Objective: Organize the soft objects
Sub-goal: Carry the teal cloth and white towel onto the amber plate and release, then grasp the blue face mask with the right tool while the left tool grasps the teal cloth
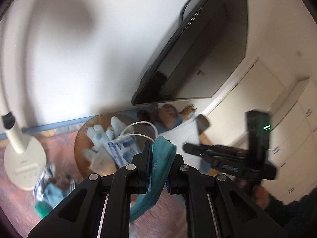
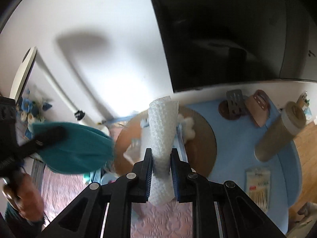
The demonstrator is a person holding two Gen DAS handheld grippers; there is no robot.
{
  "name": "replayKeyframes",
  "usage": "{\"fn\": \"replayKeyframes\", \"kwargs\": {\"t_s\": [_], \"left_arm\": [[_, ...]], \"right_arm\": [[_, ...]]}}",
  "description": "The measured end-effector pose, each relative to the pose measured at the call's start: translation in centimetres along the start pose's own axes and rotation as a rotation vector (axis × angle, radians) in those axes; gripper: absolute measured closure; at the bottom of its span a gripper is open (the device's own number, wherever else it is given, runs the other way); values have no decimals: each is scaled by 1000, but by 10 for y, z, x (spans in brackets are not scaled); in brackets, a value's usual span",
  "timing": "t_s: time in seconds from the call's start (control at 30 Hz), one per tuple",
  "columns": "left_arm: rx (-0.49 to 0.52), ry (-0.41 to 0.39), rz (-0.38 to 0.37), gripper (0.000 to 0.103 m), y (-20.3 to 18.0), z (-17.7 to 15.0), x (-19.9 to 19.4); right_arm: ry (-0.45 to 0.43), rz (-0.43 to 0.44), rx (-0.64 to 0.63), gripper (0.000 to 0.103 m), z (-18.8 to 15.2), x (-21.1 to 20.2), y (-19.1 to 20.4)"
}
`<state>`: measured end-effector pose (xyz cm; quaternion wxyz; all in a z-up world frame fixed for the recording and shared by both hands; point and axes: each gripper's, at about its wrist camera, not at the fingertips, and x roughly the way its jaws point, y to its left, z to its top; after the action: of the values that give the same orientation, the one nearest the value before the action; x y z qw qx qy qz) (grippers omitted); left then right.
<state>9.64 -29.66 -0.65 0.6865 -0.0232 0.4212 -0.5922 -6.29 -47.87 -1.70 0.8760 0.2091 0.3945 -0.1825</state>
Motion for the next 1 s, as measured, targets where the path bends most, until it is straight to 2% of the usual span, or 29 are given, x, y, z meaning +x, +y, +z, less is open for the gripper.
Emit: {"fn": "replayKeyframes", "kwargs": {"t_s": [0.03,0.1,0.13,0.17,0.23,0.3,0.4,0.5,0.63,0.77,0.9,1.0], "left_arm": [[4,22,41,93,3,1,19],[-7,86,115,85,14,-1,50],[-3,134,176,79,22,-5,66],[4,172,223,79,28,-10,78],[2,238,308,79,41,-23,91],[-3,260,348,79,48,-36,90],[-3,250,408,79,49,-53,71],[-6,205,462,79,44,-67,43],[-98,126,510,75,50,-85,-9],[-183,84,607,74,65,-116,-57],[-254,101,720,74,84,-151,-94],[-334,130,730,74,105,-175,-107]], "right_arm": [[15,6,-6,86,4,10,-2],[72,-15,-8,78,8,33,-7],[96,-34,0,67,8,43,-11],[118,-49,11,56,5,52,-15],[133,-54,35,54,-1,57,-23],[136,-55,45,54,-7,56,-28],[144,-73,57,51,-17,51,-35],[156,-62,76,50,-25,49,-38],[160,-54,41,46,-39,43,-24],[195,-45,-22,46,-58,46,2],[258,-1,-61,46,-83,58,31],[309,19,-97,46,-101,68,51]]}}
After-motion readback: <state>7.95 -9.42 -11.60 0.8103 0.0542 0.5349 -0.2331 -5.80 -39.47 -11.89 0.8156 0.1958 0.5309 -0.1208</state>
